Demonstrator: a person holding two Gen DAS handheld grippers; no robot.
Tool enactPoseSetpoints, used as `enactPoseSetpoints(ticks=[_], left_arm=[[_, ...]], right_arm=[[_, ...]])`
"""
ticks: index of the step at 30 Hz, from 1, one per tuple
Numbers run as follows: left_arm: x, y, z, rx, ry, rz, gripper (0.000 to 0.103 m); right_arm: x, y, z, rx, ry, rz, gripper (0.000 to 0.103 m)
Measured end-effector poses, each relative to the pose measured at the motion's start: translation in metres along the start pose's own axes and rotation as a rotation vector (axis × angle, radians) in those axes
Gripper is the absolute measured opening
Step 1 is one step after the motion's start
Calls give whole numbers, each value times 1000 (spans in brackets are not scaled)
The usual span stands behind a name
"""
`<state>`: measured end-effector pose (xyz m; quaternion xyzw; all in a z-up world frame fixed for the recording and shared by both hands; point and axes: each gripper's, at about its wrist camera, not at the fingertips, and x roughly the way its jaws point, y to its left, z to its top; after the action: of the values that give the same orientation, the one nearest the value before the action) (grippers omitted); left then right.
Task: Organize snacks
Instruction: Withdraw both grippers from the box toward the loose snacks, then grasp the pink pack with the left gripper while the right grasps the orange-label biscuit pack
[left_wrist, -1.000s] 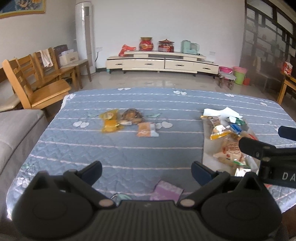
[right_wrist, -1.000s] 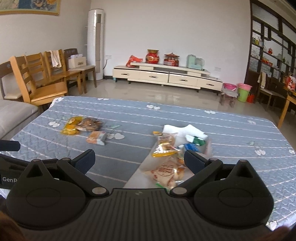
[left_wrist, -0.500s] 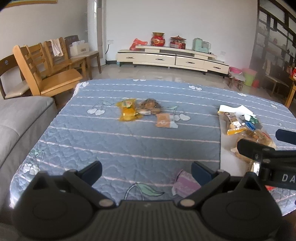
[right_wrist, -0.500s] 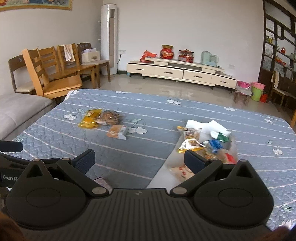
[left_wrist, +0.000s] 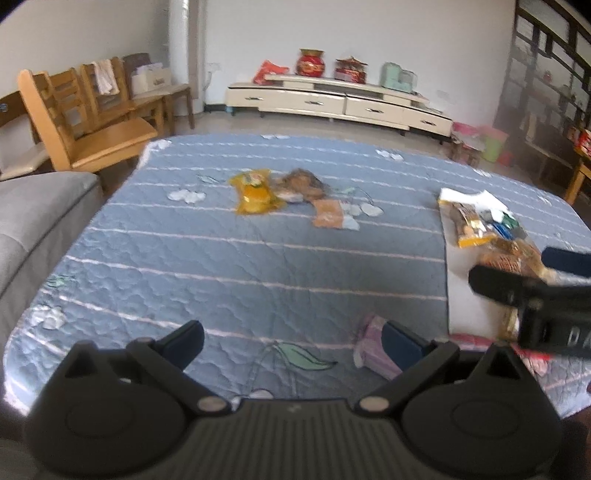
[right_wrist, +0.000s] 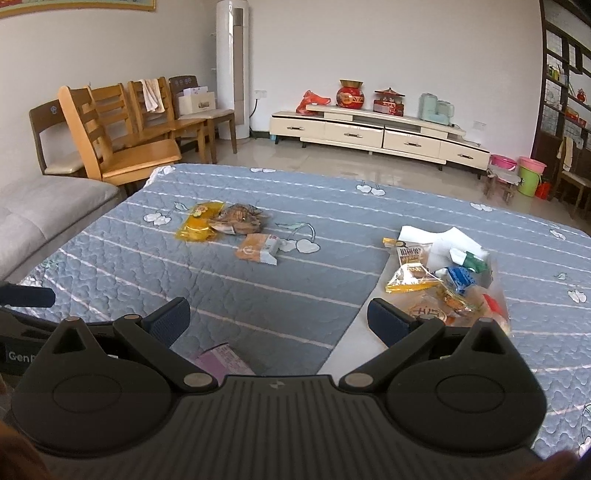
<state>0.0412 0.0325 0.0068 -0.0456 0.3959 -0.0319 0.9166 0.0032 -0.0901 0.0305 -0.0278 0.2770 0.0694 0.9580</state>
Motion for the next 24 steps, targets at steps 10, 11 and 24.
enactPoseSetpoints(ticks=[10, 11, 24], left_arm=[[45, -46, -19, 185, 23, -109, 102], [50, -50, -22, 209, 28, -106, 102], [78, -53, -23, 199, 34, -166, 50]], right_arm=[[6, -39, 1, 107, -9, -61, 103], [7, -41, 0, 111, -8, -65, 103], [30, -38, -2, 104, 23, -52, 103]])
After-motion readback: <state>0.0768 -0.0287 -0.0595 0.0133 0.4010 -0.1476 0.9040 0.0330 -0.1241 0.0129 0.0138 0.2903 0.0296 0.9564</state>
